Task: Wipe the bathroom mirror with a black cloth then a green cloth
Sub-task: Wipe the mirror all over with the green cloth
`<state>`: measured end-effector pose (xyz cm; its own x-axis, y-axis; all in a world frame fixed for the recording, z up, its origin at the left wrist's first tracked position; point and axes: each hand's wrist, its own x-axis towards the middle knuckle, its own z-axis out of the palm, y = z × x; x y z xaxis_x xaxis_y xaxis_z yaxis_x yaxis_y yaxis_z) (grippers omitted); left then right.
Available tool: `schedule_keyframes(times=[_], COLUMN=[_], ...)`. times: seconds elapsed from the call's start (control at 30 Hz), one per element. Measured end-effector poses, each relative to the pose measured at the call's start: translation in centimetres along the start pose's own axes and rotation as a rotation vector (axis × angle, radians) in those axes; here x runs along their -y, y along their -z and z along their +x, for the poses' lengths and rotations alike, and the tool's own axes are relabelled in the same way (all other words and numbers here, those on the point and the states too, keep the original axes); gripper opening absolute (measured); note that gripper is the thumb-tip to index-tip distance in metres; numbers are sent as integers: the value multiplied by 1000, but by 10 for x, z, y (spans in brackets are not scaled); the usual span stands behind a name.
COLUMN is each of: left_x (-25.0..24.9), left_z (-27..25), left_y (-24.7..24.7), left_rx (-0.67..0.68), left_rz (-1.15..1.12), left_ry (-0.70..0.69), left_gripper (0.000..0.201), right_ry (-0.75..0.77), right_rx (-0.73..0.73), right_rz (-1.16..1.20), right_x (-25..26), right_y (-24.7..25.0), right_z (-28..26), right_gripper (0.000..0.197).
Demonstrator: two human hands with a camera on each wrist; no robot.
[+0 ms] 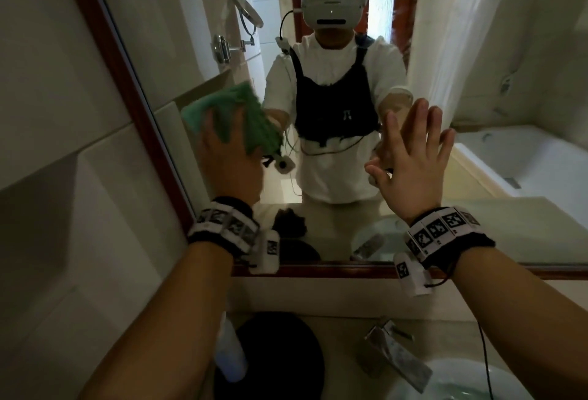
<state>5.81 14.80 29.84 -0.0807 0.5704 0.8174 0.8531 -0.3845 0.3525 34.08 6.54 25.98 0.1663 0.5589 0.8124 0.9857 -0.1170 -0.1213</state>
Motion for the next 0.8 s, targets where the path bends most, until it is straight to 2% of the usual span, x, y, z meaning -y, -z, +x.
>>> schedule_keyframes(times=[0.1,0.23,0.33,0.47,0.53,0.6,0.7,0.8], left_x=[43,37,2,-75,-114,-142,-160,-157], left_z=[11,8,2,-15,-25,-35,-40,-40], left_y=[15,15,4,-16,-28,-38,-48,-46], left_rx=[-83,-108,-18,119,129,89,88,101], left_rz=[1,33,-11,61,95,105,112,100], left_ry=[55,55,35,-163,-300,-379,-403,-440], left_gripper=[78,80,86,77,74,73,73,75], right_ry=[-3,-6,-3,12,15,35,73,55], right_rx=[14,18,24,29,40,42,-26,-193], right_rz=[-2,-1,1,3,2,4,115,316], right_x=[1,3,3,2,1,-3,-13,-17], right_y=[0,0,-1,-1,-1,1,10,29], right_z=[1,0,0,0,0,0,-1,3], right_gripper=[93,95,94,93,92,88,76,60])
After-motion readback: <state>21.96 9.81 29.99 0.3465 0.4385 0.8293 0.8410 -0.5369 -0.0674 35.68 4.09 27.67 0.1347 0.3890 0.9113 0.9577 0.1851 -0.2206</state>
